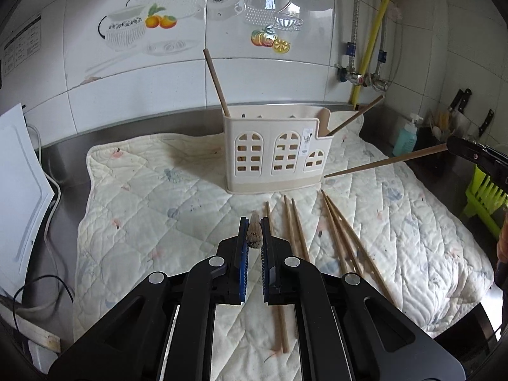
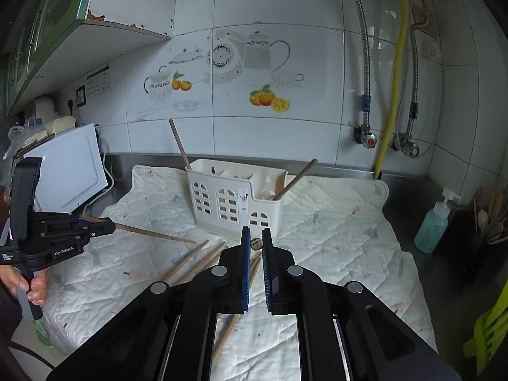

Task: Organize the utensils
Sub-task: 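Raise the right tool's chopstick over the holder while the left tool lowers its own in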

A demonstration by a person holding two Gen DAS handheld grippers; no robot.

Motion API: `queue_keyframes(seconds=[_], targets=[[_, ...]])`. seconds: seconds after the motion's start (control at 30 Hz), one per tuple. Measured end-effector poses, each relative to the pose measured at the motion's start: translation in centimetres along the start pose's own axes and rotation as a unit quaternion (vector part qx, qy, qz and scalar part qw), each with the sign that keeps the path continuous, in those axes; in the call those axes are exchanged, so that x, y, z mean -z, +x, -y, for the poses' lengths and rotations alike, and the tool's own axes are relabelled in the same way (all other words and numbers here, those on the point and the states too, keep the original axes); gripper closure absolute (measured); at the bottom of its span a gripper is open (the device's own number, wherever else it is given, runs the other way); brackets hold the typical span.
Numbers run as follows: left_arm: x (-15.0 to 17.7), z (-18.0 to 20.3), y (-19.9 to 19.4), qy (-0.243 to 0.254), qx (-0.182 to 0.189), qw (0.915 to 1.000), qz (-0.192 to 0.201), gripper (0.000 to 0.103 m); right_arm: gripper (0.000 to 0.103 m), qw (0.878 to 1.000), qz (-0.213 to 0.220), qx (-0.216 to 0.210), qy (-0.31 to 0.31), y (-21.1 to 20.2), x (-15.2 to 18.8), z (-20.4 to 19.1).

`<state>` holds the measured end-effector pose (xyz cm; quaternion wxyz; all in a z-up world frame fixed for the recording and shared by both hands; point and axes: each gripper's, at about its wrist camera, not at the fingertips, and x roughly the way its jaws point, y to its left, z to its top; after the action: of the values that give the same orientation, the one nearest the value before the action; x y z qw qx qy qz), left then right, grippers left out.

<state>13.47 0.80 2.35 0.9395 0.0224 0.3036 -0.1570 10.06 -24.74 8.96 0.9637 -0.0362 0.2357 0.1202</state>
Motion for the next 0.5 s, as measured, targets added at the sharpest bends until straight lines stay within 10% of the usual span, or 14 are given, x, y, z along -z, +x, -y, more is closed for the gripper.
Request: queue_keyframes(seconds=[0.5], targets=[[-7.4,1.6,-1.4,0.040,0.011,0.9977,0.053,0.098,0.096,0.998,0.038,-0.015,-0.040,-1.7,-7.9,1.1]])
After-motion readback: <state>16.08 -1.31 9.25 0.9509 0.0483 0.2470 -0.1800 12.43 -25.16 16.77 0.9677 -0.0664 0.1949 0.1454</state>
